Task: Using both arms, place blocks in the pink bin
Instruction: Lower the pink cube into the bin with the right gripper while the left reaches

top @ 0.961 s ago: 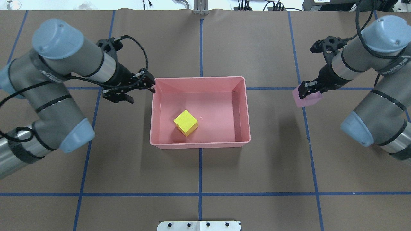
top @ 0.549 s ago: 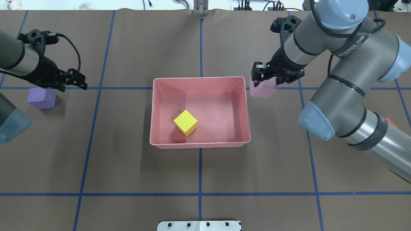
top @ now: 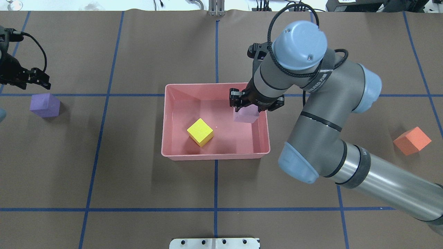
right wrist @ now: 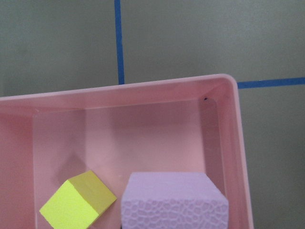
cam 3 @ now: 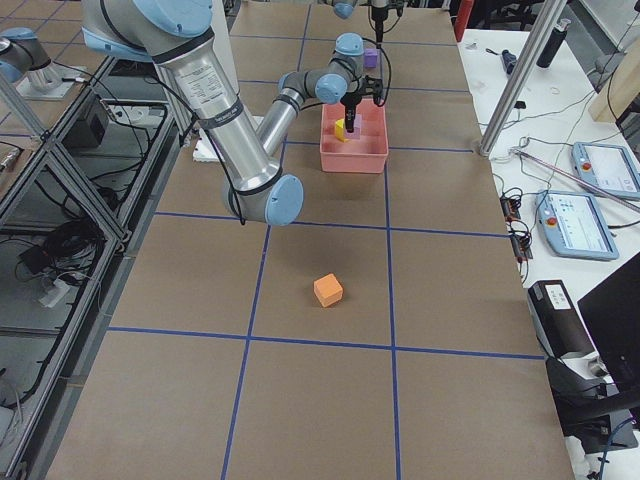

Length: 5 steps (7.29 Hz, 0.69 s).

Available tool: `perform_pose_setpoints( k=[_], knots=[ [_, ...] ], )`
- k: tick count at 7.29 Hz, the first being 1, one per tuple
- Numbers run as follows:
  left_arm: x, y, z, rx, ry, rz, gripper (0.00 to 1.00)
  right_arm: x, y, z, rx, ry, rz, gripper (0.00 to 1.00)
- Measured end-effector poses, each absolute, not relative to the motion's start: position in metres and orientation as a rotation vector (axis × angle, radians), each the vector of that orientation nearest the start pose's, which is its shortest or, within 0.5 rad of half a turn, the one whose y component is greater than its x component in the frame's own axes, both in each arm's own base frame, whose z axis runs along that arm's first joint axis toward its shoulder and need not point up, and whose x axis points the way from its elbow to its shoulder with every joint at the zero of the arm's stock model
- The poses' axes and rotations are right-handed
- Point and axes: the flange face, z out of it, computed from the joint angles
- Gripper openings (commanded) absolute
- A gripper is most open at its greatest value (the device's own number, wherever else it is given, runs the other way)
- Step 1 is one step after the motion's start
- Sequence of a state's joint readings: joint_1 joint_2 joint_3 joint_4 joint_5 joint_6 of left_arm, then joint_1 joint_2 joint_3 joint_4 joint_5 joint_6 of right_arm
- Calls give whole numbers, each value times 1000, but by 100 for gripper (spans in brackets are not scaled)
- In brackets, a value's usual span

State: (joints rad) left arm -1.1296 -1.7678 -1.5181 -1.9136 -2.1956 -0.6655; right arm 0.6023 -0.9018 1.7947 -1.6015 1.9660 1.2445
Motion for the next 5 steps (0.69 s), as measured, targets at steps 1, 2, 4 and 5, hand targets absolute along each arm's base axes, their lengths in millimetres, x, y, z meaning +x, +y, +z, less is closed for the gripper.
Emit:
perform_pose_setpoints(
  k=[1,2,4,5],
  knots=[
    [187,-574,560,59,756,-71,84,-489,-435,179,44,-912,79,0],
    [188,-576,565,41,752,-89,84,-495,-431,184,39,-902,76,26],
    [193,-578,566,16,757,-133,84,-498,-429,190,35,-892,76,94],
    [195,-579,564,8,759,-148,84,-500,-429,194,32,-886,76,99]
  ],
)
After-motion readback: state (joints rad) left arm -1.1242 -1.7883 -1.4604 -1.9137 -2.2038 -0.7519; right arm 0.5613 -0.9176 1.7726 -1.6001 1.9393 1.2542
